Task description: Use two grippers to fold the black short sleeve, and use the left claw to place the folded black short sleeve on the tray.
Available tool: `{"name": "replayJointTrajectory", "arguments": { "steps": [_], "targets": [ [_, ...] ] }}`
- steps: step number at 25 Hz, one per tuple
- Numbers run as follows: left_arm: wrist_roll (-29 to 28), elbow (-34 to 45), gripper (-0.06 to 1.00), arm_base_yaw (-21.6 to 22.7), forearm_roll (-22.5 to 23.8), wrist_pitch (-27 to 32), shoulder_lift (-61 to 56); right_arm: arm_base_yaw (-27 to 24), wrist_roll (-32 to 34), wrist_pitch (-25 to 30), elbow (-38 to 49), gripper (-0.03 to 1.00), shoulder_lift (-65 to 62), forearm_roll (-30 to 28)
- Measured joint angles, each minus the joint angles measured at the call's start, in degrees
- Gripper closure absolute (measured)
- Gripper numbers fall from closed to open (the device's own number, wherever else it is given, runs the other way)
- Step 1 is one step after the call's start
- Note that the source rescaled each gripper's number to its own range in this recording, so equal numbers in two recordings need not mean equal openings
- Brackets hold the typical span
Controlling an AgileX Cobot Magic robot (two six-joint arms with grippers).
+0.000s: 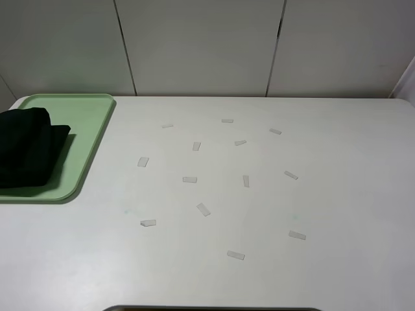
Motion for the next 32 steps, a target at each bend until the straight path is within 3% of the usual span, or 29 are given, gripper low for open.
{"name": "replayJointTrajectory", "arguments": {
  "steps": [8,16,20,32],
  "targets": [
    [0.9,14.0,-0.05,-0.9,-0.5,0.0,-18.0,0.0,0.0,0.0,0.0,-0.03,0.0,0.0],
    [0.8,25.7,-0.05,-10.3,-0.5,-4.5,-27.0,0.0,0.0,0.0,0.0,-0.03,0.0,0.0],
    [0.4,26.1,-0.05,-12.4,-0.5,-5.5,-29.6,0.0,0.0,0.0,0.0,-0.03,0.0,0.0],
    [-0.3,26.2,-0.05,-12.6,-0.8,-5.6,-29.7,0.0,0.0,0.0,0.0,-0.03,0.0,0.0]
  ]
}}
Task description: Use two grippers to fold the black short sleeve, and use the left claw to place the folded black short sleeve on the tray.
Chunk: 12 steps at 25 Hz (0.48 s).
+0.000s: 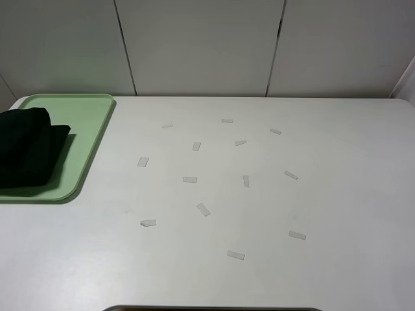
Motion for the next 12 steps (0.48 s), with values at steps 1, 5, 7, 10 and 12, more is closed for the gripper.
{"name": "replayJointTrajectory", "arguments": {
  "steps": [1,5,7,10,12],
  "targets": [
    [-0.1,0.0,-0.05,0.0,0.0,0.0,0.0,0.0,0.0,0.0,0.0,-0.03,0.0,0.0],
    [-0.1,0.0,-0.05,0.0,0.0,0.0,0.0,0.0,0.0,0.0,0.0,-0.03,0.0,0.0],
    [-0.1,0.0,-0.05,0.0,0.0,0.0,0.0,0.0,0.0,0.0,0.0,-0.03,0.0,0.0],
    [-0.1,0.0,-0.05,0.0,0.0,0.0,0.0,0.0,0.0,0.0,0.0,-0.03,0.0,0.0],
    [-0.1,0.0,-0.05,0.0,0.0,0.0,0.0,0.0,0.0,0.0,0.0,-0.03,0.0,0.0]
  ]
}}
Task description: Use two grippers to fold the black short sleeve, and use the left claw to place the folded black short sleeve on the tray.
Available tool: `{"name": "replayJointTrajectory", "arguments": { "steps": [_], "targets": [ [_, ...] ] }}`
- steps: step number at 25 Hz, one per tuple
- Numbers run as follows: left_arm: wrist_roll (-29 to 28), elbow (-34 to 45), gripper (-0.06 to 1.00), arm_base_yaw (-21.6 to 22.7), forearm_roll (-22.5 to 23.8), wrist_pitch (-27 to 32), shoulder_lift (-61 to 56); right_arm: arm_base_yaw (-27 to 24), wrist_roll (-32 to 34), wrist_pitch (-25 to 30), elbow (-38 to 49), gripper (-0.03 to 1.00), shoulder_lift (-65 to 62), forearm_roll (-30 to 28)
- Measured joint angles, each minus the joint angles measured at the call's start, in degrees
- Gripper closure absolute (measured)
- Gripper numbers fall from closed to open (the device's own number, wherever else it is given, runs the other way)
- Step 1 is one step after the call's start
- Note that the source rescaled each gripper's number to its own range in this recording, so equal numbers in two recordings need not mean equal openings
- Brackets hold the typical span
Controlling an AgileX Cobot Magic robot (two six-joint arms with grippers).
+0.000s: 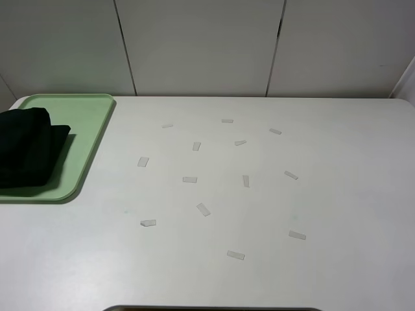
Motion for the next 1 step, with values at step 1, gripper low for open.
{"name": "replayJointTrajectory", "arguments": {
  "steps": [1],
  "targets": [
    [0.0,0.0,-0.05,0.0,0.0,0.0,0.0,0.0,0.0,0.0,0.0,-0.03,0.0,0.0]
  ]
}}
